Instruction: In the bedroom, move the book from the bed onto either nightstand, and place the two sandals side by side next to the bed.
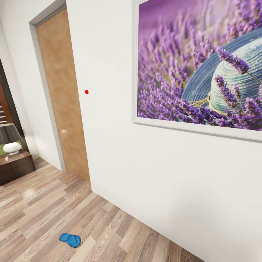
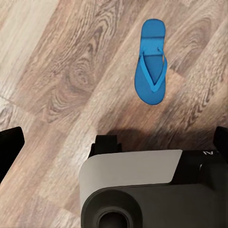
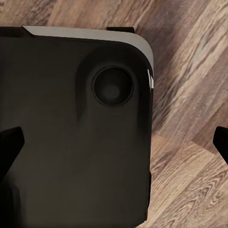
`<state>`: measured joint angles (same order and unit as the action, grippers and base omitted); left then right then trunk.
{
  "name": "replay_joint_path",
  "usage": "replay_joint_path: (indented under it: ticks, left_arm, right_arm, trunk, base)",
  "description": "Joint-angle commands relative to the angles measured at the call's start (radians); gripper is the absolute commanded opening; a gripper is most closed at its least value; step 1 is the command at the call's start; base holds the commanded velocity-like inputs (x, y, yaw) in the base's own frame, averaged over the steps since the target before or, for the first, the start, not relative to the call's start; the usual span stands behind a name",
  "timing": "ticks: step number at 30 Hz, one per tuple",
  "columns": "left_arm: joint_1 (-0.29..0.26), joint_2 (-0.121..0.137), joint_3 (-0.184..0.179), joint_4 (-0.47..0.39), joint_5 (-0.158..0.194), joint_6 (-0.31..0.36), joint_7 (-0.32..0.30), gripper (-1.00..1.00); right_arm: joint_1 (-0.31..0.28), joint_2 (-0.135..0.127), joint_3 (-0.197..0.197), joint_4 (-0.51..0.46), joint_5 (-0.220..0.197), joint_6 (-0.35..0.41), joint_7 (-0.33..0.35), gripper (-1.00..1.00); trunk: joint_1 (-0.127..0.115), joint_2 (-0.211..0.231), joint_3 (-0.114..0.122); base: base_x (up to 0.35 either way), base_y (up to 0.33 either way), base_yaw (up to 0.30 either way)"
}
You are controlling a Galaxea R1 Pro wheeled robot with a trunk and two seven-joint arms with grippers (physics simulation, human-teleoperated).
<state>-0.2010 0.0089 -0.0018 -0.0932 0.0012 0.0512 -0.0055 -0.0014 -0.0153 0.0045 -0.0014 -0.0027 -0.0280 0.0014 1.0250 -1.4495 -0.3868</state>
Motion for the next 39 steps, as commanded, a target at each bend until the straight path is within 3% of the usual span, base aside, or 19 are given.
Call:
replay_joint_path:
  ticks: [1,24,39]
  left_arm:
    - [0.0,0.0,0.0,-0.002,0.0,0.005,-0.001,1.0]
    - [-0.002,-0.005,0.002,-0.04,0.0,0.014,0.001,1.0]
    - [-0.061,-0.01,0.002,-0.072,-0.001,0.074,0.004,1.0]
  right_arm:
    - [0.0,0.0,0.0,0.0,0.0,-0.003,0.0,1.0]
    - [0.0,0.0,0.002,0.0,0.0,-0.003,0.0,1.0]
    - [0.0,0.0,-0.001,-0.002,0.0,-0.003,0.0,1.0]
  trunk:
    - [0.0,-0.001,-0.001]
    - [0.0,-0.001,-0.001]
    - [0.0,-0.001,-0.001]
  base:
    - [0.0,0.0,0.0]
    - [0.0,0.0,0.0]
    - [0.0,0.0,0.0]
